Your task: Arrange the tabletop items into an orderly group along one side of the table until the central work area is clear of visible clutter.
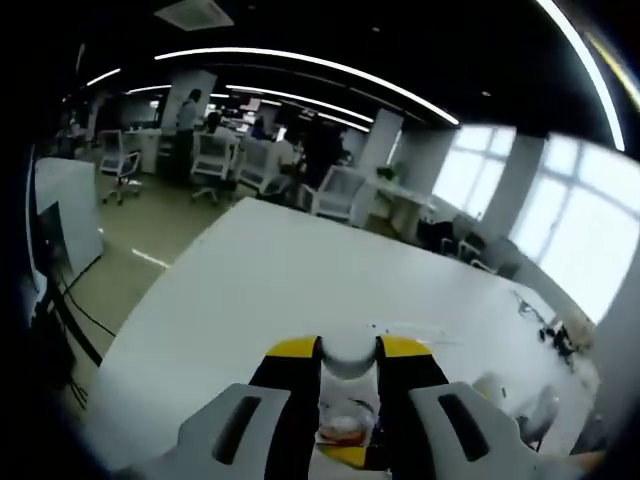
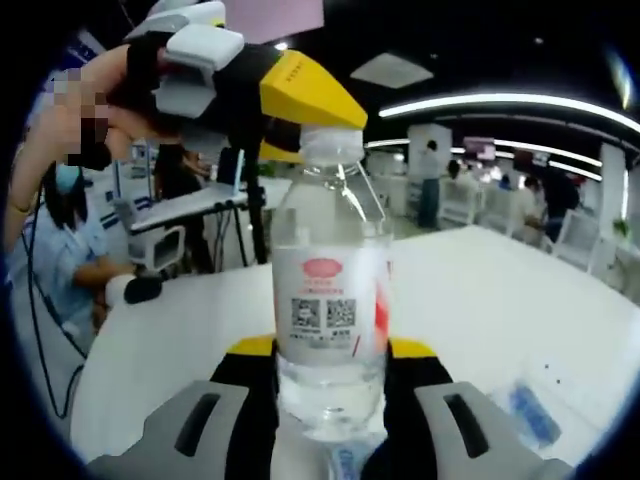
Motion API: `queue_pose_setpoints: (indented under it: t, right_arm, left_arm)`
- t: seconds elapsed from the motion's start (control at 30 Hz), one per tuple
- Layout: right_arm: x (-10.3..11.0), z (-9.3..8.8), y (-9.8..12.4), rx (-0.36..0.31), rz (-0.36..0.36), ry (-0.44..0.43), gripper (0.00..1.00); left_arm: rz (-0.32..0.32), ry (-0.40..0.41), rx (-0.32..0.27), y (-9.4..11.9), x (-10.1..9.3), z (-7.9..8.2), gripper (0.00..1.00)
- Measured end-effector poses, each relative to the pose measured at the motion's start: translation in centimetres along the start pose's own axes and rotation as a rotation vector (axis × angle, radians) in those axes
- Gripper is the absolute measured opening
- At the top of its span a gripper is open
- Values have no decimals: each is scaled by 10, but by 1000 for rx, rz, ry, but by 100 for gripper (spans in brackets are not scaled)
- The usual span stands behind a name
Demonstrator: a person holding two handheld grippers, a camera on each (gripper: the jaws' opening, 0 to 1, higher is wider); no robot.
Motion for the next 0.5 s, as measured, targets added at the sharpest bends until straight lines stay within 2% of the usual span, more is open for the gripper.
queue_pose_setpoints:
  t: [0.2, 0.33, 0.5]
  right_arm:
    - [9, -2, -25, -28, 63, 13, 36]
    - [11, -3, -40, -38, 85, 21, 36]
    - [16, -11, -52, -40, 139, 31, 36]
  left_arm:
    - [68, -20, -17, 1, 18, 0, 20]
    - [89, -24, -15, -1, 28, 2, 20]
    - [129, -22, -15, -4, 43, -4, 20]
Point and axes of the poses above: the point that each gripper's makers call its tool centre point, and the gripper's own axes: y roughly backward along the fingers, x roughly to its left, z roughly out of its top, the point moved 2 cm from there along y, roughly backward along the fingers, and after that the axes turned 7 degrees about y, right-handed, at the moved point
